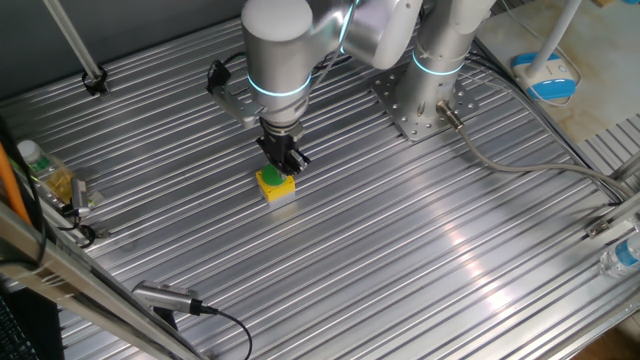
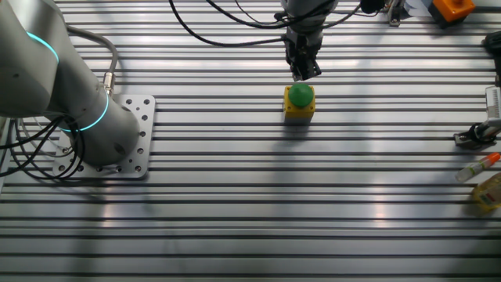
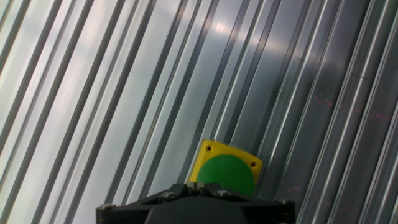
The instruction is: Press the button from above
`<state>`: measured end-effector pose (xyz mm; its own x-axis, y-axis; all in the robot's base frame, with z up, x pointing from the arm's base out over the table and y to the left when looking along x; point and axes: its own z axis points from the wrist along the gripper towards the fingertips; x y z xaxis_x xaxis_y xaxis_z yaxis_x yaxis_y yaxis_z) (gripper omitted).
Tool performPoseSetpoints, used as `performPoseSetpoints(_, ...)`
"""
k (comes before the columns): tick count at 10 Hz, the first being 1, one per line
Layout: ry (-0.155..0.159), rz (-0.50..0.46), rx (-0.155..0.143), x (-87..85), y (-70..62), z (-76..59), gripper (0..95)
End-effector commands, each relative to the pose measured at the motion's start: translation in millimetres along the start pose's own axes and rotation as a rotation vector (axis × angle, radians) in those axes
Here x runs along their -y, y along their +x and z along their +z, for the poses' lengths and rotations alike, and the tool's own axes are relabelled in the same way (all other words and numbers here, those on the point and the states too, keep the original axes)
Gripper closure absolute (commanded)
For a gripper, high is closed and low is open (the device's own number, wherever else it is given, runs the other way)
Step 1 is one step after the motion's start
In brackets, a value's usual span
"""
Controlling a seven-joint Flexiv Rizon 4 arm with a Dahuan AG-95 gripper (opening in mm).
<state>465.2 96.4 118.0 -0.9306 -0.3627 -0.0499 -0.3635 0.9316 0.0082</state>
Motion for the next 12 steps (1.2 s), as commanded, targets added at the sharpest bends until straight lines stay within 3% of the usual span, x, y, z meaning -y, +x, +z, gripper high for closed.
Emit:
performPoseSetpoints(1,-0.010,0.001,-0.001,2.0,0.0,-1.2,95.0)
performPoseSetpoints(3,-0.022,-0.007,0.011,7.8,2.9,4.1,95.0)
performPoseSetpoints(6,-0.023,-0.013,0.011,10.5,6.0,4.7,95.0)
performPoseSetpoints(12,-0.024,-0.013,0.015,11.0,5.5,18.8,95.0)
